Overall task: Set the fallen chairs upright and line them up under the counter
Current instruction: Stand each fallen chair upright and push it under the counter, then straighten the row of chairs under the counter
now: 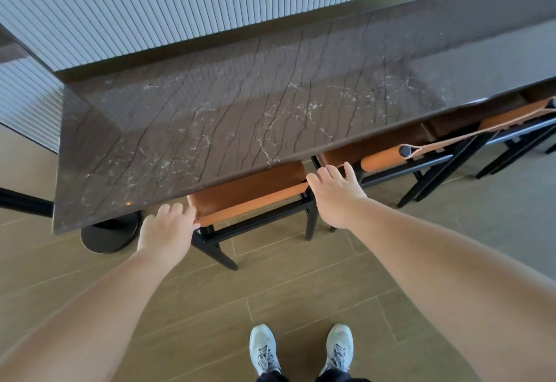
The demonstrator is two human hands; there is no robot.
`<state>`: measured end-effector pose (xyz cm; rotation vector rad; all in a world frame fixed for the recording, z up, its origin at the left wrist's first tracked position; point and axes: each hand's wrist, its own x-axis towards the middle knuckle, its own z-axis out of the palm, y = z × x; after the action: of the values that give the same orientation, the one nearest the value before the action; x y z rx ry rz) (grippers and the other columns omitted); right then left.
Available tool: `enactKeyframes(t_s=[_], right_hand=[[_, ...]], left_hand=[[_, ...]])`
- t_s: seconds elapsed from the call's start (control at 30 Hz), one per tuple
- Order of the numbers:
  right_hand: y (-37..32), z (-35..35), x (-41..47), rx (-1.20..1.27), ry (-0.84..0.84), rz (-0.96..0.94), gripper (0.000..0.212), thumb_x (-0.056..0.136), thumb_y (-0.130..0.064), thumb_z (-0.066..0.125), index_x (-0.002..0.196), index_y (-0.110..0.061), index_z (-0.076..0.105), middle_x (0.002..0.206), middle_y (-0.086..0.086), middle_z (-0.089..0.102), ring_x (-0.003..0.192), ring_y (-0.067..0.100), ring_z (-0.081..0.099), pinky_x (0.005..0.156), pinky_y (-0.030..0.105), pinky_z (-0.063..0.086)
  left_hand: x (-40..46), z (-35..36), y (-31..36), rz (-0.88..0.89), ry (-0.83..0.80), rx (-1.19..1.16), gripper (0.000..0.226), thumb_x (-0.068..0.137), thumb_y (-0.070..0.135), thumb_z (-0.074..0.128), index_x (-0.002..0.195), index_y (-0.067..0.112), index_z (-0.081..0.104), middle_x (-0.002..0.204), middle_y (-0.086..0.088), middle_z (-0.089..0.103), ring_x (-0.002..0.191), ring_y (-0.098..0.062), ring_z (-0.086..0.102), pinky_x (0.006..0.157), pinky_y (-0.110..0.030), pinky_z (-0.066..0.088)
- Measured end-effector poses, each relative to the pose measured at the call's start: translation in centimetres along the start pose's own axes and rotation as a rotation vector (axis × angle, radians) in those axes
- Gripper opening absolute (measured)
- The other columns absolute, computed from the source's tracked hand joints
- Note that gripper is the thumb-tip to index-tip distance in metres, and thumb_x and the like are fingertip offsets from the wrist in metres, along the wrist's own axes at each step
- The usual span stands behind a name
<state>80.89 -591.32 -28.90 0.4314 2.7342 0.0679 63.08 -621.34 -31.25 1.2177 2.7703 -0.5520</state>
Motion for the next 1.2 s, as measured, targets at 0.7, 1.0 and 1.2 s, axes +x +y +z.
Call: enactKeyframes(t_s=[0.7,1.0,1.2], right_hand=[[7.2,-5.5,-7.7,1.504,0.139,0.304,0.041,0.094,-0.028,0.063,0.132,-0.025,0.049,0.125,-0.003,0.060,0.109,0.014,0.058,0.090,0.032,0.053],[18.6,-5.1,-7.8,1.708,-0.004,0.234,0.026,0.096,-0.013,0.057,0.119,-0.024,0.057,0.114,0.001,0.064,0.106,0.015,0.064,0.095,0.036,0.054],[20.8,-5.2,-6.6,1.426,-0.020,0.109,0.030,0.094,-0.020,0.054,0.123,-0.028,0.053,0.116,-0.007,0.061,0.106,0.014,0.059,0.095,0.037,0.052]], left_hand=[[2.8,-16.2,20.0,-0.174,-0.066,-1.577,0.015,0.093,0.048,0.054,0.108,0.046,0.057,0.106,0.019,0.064,0.100,0.000,0.061,0.081,-0.022,0.047],[4.3,-21.6,28.8,-0.590,0.063,-1.929,0.014,0.099,0.032,0.055,0.108,0.027,0.064,0.105,0.005,0.073,0.093,-0.009,0.071,0.080,-0.030,0.052],[4.2,-22.8,30.3,-0.727,0.154,-1.788,0.013,0.096,0.035,0.056,0.100,0.029,0.066,0.092,0.013,0.074,0.086,-0.002,0.070,0.074,-0.028,0.050]])
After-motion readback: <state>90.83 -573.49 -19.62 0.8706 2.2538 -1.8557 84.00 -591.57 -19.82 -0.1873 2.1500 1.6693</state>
